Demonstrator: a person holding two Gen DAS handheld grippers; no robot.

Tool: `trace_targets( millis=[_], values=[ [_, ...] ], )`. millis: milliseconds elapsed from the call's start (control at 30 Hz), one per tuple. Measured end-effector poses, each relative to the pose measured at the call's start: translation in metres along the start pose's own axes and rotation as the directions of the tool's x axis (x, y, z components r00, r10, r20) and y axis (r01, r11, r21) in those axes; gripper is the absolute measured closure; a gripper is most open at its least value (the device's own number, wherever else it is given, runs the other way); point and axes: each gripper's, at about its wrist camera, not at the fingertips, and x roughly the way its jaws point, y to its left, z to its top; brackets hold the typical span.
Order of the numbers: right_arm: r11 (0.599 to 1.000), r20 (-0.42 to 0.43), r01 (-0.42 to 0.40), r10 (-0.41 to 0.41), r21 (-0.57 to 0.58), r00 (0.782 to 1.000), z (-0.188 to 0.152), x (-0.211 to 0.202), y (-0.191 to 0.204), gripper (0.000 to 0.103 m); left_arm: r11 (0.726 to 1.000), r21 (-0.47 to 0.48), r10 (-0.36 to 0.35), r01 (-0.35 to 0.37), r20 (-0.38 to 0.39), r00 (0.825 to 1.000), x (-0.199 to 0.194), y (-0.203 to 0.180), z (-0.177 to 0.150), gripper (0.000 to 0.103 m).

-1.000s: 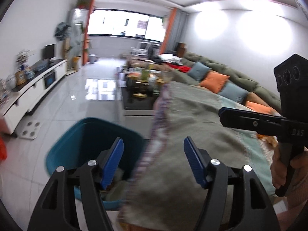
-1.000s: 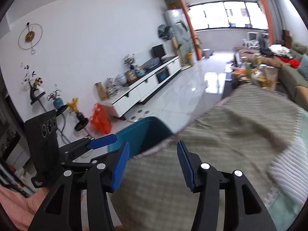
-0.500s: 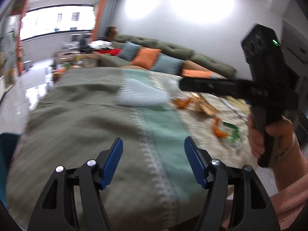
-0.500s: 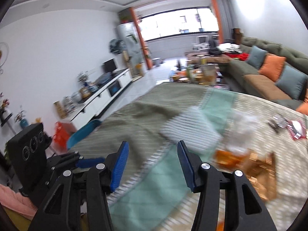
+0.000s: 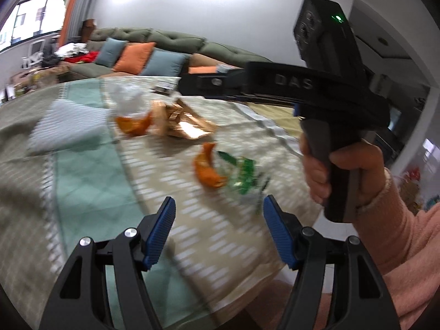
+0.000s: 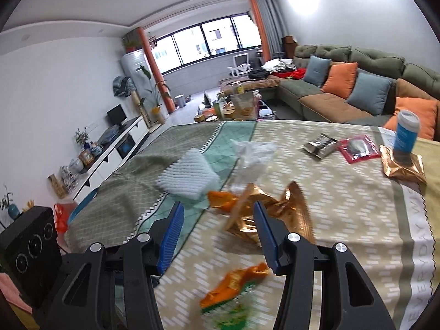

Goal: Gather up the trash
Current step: 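Move both open tools back over the bed toward the remaining trash, then grasp the green-labelled plastic bag with the left tool while the right tool grasps an orange peel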

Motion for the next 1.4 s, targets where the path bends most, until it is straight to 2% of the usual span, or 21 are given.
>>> trace_targets(
  millis=[133,300,367,567,700,1100,1400],
  values=[
    [1.0,0.006,0.004,-0.004,0.029,1.0,-0.004,-0.004,-0.011,0.05,0.998,0.012,-0.057,0.057,-0.047,0.997,0.02,-0.012,0.004,0.037],
    [0.998,0.005,0.001,-0.002,0.056,1.0,-0.011,-0.006,-0.021,0.05,0.998,0.0,-0.067,0.068,-0.091,0.994,0.045,-0.016,0.009,0.043],
    [0.998,0.004,0.003,-0.003,0.066,1.0,-0.013,-0.007,-0.025,0.05,0.998,-0.007,-0.063,0.063,-0.095,0.993,0.051,-0.015,0.012,0.048],
    [0.995,0.003,-0.005,0.005,0.095,1.0,-0.018,-0.01,-0.034,0.049,0.997,-0.039,-0.074,0.071,-0.099,0.992,0.055,-0.001,0.015,0.071],
    [0.993,0.0,-0.012,0.012,0.118,1.0,-0.022,-0.011,-0.04,0.049,0.993,-0.073,-0.094,0.088,-0.089,0.992,0.051,0.008,0.013,0.079],
    [0.993,-0.065,-0.031,0.039,0.118,0.997,-0.037,-0.002,-0.036,0.051,0.992,-0.099,-0.08,0.078,-0.016,0.997,-0.001,0.031,-0.002,0.08],
    [0.991,-0.123,-0.048,0.063,0.124,0.99,-0.053,0.0,-0.033,0.052,0.983,-0.177,0.058,-0.054,0.022,0.998,-0.041,0.063,-0.018,0.08]
  ],
)
